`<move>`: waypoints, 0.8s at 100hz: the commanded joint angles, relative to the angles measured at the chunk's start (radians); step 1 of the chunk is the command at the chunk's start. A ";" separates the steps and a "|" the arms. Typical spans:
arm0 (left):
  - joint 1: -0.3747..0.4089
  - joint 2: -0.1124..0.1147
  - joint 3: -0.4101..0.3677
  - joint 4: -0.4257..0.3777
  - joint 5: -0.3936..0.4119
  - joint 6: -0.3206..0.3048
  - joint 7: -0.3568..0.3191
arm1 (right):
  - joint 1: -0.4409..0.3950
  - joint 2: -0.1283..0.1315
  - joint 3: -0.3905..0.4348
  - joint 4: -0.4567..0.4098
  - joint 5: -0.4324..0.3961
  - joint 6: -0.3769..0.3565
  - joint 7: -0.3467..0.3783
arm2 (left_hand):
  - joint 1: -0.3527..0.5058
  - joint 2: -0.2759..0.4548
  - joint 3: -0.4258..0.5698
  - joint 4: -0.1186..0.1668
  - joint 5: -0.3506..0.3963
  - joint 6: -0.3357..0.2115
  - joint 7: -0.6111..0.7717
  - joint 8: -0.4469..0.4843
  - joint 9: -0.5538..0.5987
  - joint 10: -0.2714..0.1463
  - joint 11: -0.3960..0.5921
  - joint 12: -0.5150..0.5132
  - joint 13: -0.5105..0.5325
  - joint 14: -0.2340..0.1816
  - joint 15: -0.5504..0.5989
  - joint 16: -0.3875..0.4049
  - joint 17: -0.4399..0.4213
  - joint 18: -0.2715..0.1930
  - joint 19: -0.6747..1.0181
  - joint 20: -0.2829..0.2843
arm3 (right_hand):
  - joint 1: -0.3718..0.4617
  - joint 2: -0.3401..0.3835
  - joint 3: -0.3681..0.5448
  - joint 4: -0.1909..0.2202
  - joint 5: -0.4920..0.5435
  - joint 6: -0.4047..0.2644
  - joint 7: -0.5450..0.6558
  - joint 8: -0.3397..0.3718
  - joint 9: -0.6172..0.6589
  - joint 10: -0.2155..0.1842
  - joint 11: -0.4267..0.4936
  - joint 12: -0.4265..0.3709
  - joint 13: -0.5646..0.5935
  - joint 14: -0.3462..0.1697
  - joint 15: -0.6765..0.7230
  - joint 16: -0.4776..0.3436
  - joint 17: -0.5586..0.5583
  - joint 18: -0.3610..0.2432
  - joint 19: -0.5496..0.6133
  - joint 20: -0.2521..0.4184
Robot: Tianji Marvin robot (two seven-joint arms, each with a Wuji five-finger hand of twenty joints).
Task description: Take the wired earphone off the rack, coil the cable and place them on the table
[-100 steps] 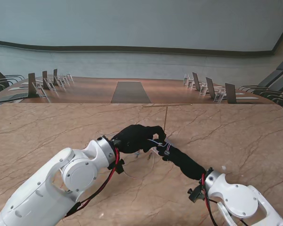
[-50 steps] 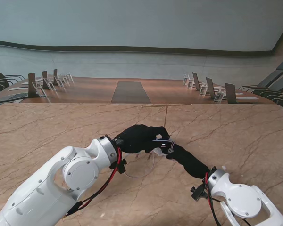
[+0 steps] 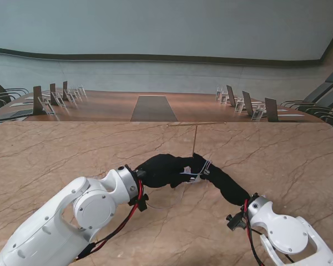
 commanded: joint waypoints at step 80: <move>-0.042 -0.025 0.126 0.120 -0.046 0.109 0.037 | 0.026 0.027 0.043 -0.107 0.001 -0.124 0.086 | 0.069 0.020 -0.014 -0.015 -0.018 -0.028 -0.028 0.032 -0.071 0.011 0.002 0.009 -0.109 0.003 -0.045 0.018 -0.116 -0.022 -0.026 0.011 | -0.026 -0.011 0.010 -0.032 -0.002 -0.034 0.015 0.102 -0.021 -0.050 -0.045 -0.022 -0.063 -0.068 -0.028 -0.020 -0.026 -0.072 -0.077 0.037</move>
